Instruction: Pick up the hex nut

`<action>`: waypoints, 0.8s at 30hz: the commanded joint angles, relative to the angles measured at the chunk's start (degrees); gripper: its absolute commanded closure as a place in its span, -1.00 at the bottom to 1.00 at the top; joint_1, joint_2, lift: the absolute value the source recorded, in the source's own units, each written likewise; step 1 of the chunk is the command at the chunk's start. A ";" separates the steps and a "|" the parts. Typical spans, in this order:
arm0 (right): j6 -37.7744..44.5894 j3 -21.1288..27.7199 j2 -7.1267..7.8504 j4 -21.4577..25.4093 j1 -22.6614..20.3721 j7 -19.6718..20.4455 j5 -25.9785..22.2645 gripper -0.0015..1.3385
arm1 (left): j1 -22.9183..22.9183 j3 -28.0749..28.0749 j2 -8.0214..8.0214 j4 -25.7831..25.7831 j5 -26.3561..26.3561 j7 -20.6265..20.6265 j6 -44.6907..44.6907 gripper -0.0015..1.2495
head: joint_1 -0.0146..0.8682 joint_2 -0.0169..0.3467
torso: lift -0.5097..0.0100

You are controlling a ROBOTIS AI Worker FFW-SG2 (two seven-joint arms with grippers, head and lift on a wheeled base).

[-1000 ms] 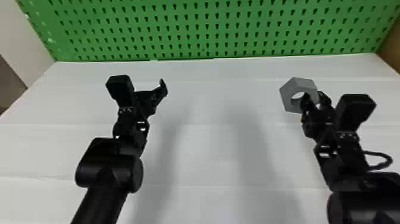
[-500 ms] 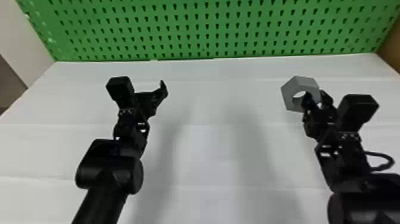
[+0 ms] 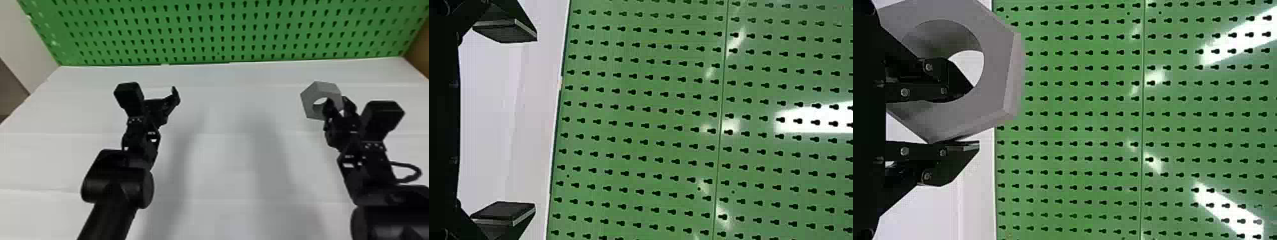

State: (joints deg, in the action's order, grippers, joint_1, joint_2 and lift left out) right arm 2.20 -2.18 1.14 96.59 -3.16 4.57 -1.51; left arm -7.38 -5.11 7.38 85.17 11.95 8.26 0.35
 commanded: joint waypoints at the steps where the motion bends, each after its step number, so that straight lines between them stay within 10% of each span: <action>1: 0.00 0.24 0.09 0.00 0.00 0.00 0.11 0.37 | -0.09 0.01 -0.09 0.00 0.00 0.00 0.00 -0.85 | 0.81 -0.06 | 0.66; 24: 0.00 -0.20 0.26 -0.09 0.44 0.00 0.46 0.37 | 0.00 0.01 -0.09 0.00 -0.09 0.00 0.00 -0.85 | 0.81 -0.06 | 0.66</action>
State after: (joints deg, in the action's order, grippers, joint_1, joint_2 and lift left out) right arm 2.20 -2.37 1.40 96.50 -2.83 4.57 -1.05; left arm -7.38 -5.11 7.29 85.17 11.88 8.26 0.35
